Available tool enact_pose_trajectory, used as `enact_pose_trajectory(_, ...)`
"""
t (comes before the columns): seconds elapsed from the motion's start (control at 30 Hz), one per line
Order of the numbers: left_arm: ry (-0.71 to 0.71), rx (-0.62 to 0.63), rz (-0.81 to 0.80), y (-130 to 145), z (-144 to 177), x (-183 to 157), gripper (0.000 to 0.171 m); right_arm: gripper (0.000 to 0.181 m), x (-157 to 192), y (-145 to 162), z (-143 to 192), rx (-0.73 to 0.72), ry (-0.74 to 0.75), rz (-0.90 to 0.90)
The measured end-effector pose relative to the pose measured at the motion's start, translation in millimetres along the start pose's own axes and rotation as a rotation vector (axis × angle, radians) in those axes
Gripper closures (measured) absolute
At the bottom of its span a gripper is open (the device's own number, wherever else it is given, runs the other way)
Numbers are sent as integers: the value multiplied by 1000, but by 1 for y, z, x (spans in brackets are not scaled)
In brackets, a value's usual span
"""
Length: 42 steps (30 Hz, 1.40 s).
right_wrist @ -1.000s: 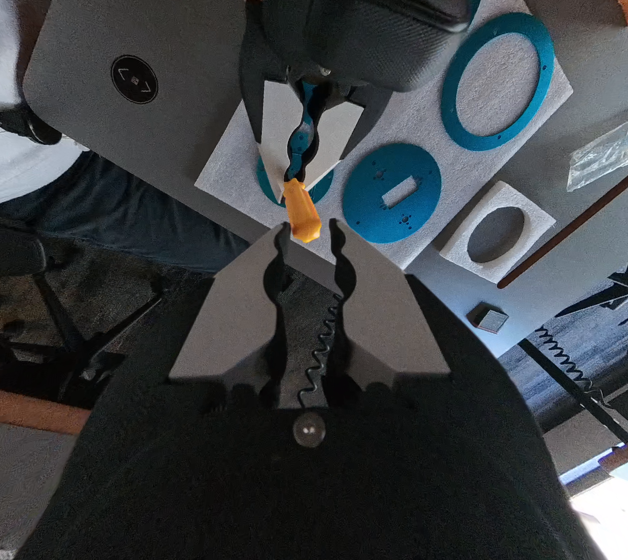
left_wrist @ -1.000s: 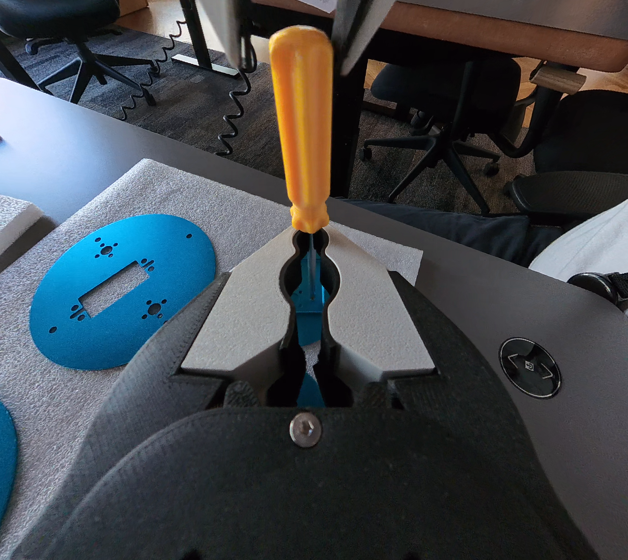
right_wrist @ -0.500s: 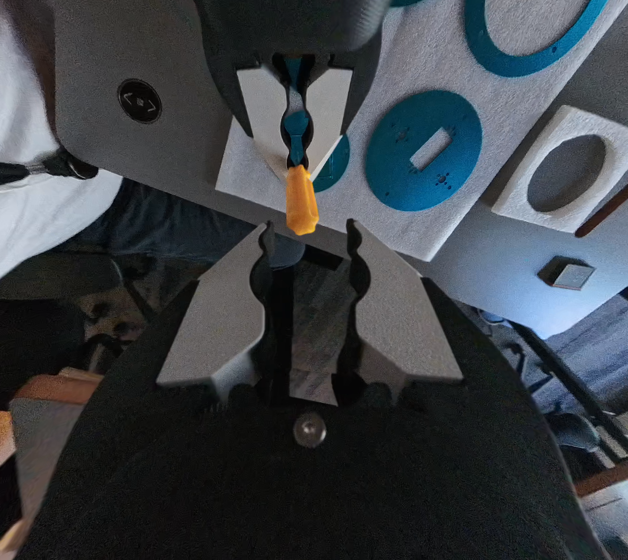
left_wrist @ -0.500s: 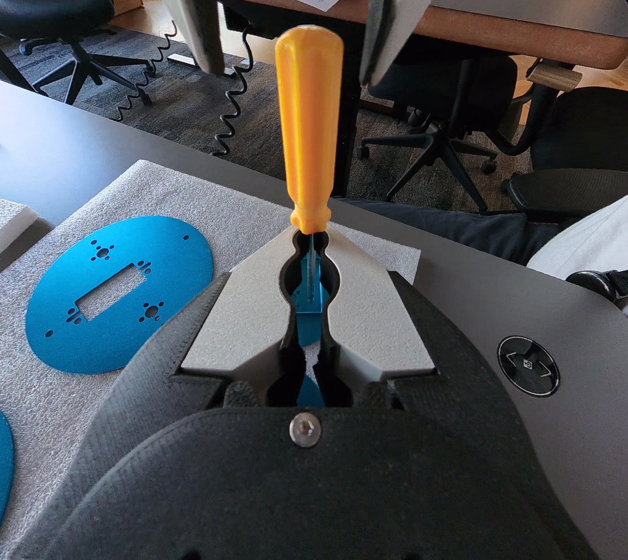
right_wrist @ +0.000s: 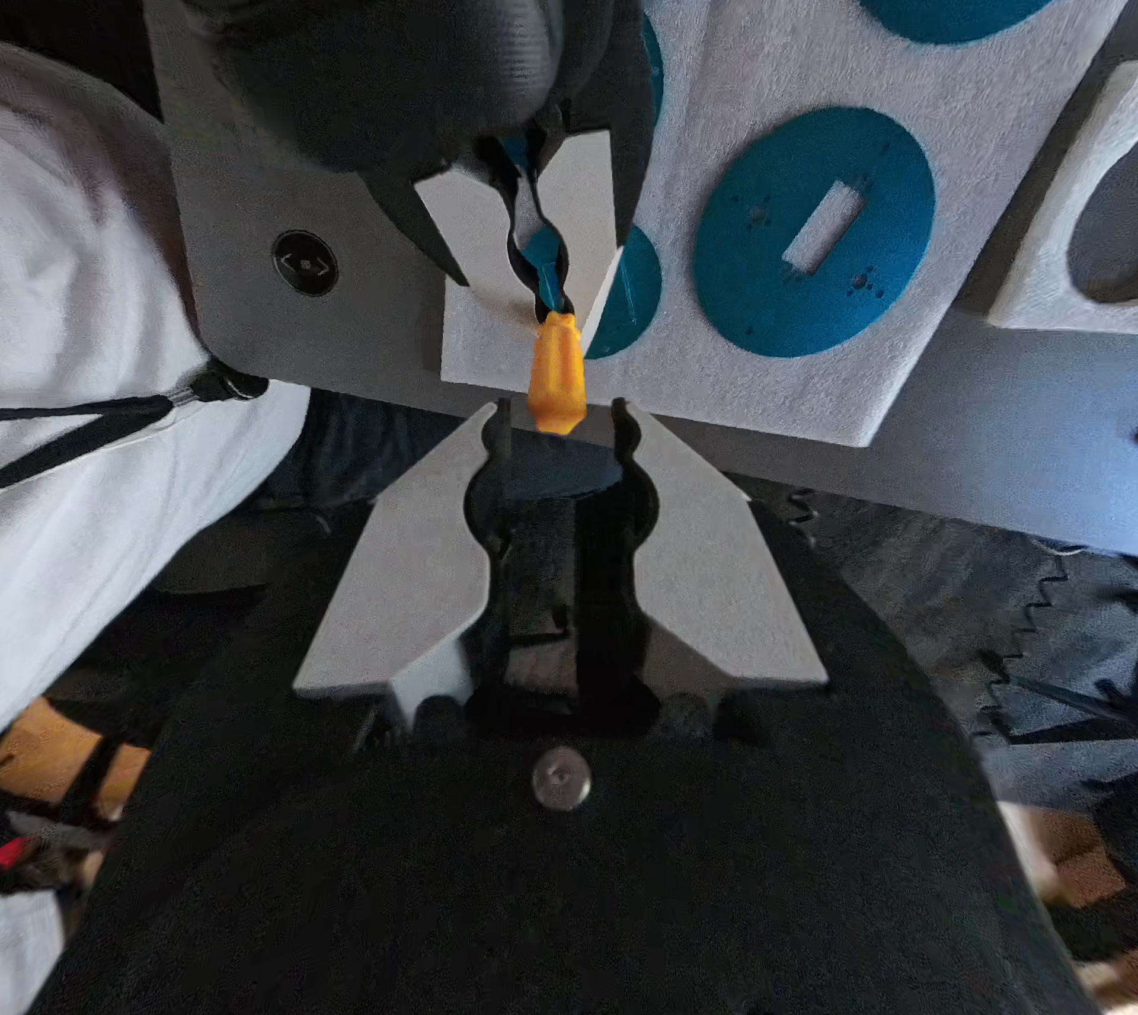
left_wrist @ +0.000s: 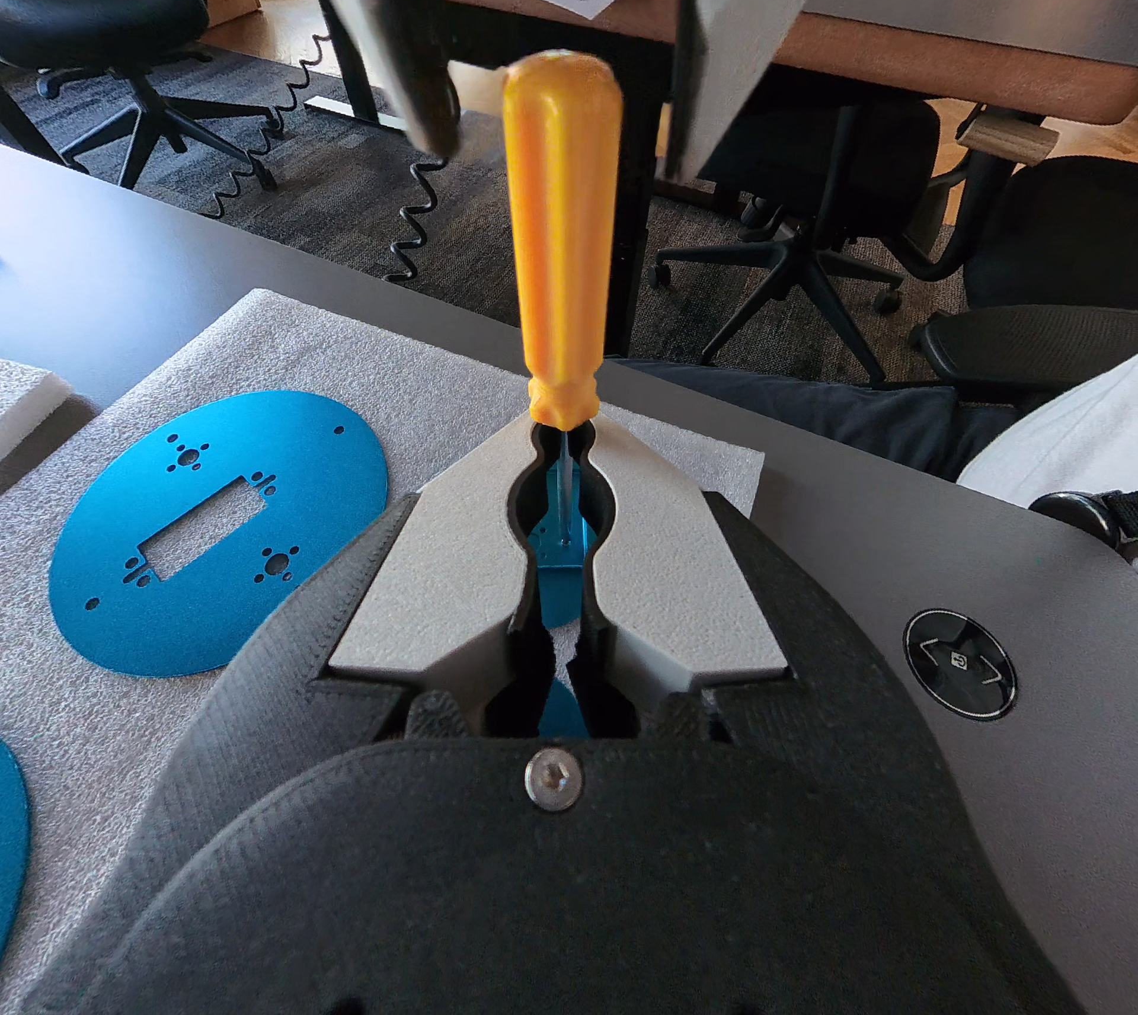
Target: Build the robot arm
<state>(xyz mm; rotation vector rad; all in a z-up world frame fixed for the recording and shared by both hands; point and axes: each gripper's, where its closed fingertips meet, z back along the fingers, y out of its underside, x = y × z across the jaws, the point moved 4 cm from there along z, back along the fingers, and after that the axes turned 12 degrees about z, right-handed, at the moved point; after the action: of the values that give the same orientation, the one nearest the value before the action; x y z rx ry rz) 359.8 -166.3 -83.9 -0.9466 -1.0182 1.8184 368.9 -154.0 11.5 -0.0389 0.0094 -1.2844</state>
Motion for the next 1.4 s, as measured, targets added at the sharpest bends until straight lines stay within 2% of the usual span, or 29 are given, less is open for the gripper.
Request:
enact_pose_trajectory(0.07, 2, 1, -2, 0, 0, 0, 171, 144, -3, -2, 3, -2, 95, 173)
enact_pose_trajectory(0.13, 2, 3, -6, 0, -1, 0, 171, 152, 5, -6, 6, -22, 106, 309)
enact_pose_trajectory(0.23, 0, 3, -8, 0, -1, 0, 171, 166, 5, -5, 3, 3, 126, 372)
enact_pose_trajectory(0.4, 3, 5, -12, 0, -1, -1, 171, 165, 6, -3, -2, 31, 95, 334)
enact_pose_trajectory(0.47, -2, 3, -9, 0, -1, 0, 171, 164, 3, -4, -1, 25, 62, 181)
enact_pose_trajectory(0.57, 0, 5, -8, 0, -1, 0, 171, 164, 0, -4, -2, -22, -46, -188)
enact_pose_trajectory(0.6, 3, 7, -9, 0, -1, 0, 171, 164, 1, -3, -2, -18, -71, -225)
enact_pose_trajectory(0.67, -1, 4, -13, 0, -1, 0, 171, 163, 1, -3, -1, -12, -41, -152)
enact_pose_trajectory(0.73, 3, 4, -11, 0, -1, 0, 171, 145, 2, -5, 0, -3, -4, -9)
enact_pose_trajectory(0.77, 1, 4, -12, 0, 0, 0, 171, 145, 2, -5, 0, 7, 24, 75)
enact_pose_trajectory(0.8, 1, 4, -13, 0, 0, 0, 171, 145, 1, -5, 1, 13, 64, 156)
enact_pose_trajectory(0.87, 4, 5, -14, 0, -1, 0, 171, 159, 7, -4, 0, 35, 70, 303)
enact_pose_trajectory(0.93, 3, 7, -16, 0, -1, -1, 171, 165, 6, -4, -2, 44, 108, 368)
enact_pose_trajectory(1.03, -3, 6, -15, 0, -1, 0, 171, 165, 4, -4, -1, 40, 68, 226)
enact_pose_trajectory(1.13, -13, 10, -22, -1, -3, 1, 171, 165, 0, 0, -1, 39, -13, -126)
enact_pose_trajectory(1.2, -7, 14, -25, -1, -4, 0, 171, 165, 2, 1, -2, 29, -75, -240)
enact_pose_trajectory(1.27, -6, 12, -24, -1, -3, 0, 171, 163, 1, 0, -2, 16, -49, -155)
enact_pose_trajectory(1.33, -1, 10, -21, 0, -2, 0, 171, 145, -1, -2, -1, 24, 16, -20)
enact_pose_trajectory(1.4, -5, 19, -26, 2, -2, 0, 171, 146, 0, -5, 1, 27, 81, 118)
